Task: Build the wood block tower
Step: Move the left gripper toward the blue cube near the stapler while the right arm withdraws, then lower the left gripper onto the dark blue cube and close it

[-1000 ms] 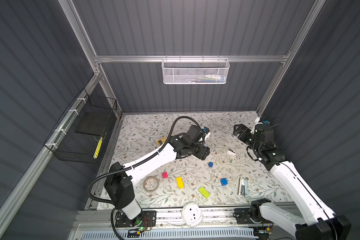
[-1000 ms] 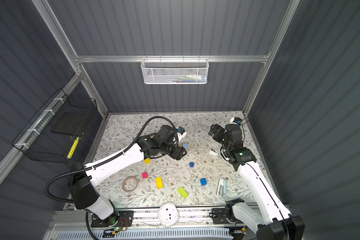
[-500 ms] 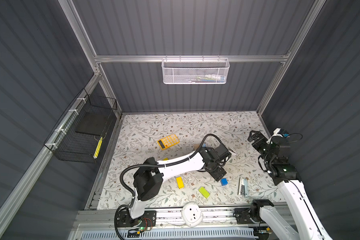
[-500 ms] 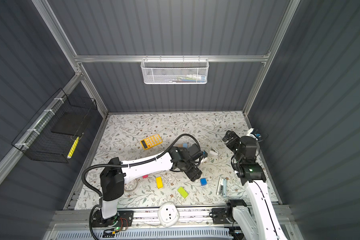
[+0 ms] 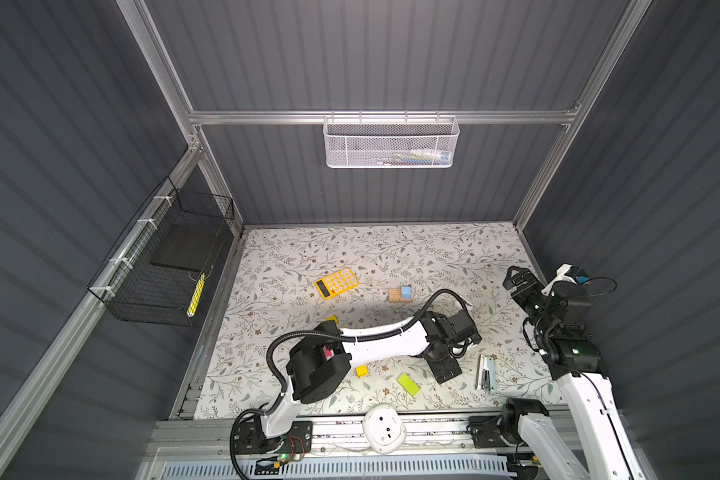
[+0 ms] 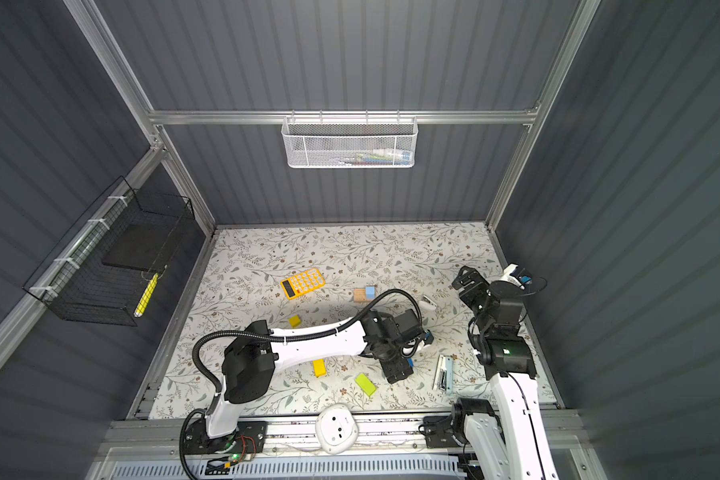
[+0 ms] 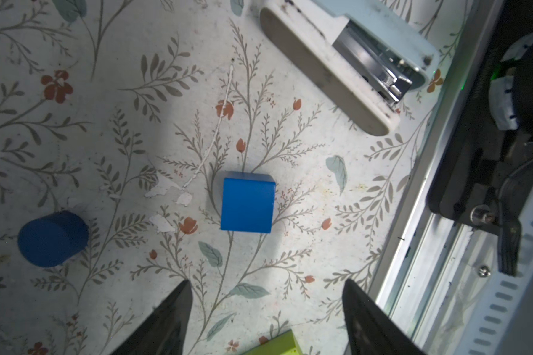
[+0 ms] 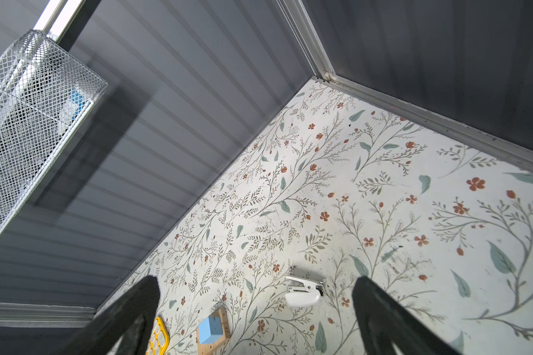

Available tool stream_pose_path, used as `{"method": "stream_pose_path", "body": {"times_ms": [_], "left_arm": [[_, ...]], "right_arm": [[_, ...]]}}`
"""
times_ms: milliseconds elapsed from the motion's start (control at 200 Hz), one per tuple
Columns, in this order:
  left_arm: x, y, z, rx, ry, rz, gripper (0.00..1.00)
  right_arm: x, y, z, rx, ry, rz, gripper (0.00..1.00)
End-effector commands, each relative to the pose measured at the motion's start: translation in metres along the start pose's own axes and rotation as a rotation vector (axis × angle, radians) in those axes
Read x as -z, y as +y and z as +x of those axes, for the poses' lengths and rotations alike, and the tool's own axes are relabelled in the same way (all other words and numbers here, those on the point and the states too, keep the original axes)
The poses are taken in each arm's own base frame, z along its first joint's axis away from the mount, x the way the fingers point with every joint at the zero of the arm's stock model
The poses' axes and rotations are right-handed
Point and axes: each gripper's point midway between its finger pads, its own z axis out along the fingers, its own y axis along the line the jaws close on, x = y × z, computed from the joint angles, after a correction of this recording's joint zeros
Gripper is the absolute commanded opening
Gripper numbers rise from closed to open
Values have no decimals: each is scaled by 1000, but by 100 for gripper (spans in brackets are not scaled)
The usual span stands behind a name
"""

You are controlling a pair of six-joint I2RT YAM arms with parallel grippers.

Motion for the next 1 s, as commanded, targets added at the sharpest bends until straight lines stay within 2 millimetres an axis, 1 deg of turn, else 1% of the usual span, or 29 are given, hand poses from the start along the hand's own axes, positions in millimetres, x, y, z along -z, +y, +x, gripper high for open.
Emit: {"method": "stream_pose_path", "body": {"times_ms": [0, 110, 310, 405, 585, 740, 995], "left_arm": [[-2, 2, -15, -71, -33, 7, 78], [-9, 1, -17, -88, -25, 18, 78], [-19, -1, -17, -102, -7, 37, 77], [-22, -3, -16, -101, -2, 51, 75], [-30, -6, -15, -85, 2, 71, 66], [-36, -4, -14, -76, 10, 69, 62], [-42, -1, -15, -63, 9, 49, 60]], "right_arm": [[-2, -3, 5, -8, 16, -1, 99], [-3, -4, 5, -12, 22, -6, 99], [-5, -6, 6, -19, 22, -5, 99], [-7, -6, 7, -23, 29, -10, 99], [-11, -5, 10, -31, 44, -19, 99], [-13, -5, 10, -34, 50, -25, 99], [-13, -6, 11, -37, 50, -22, 99]]}}
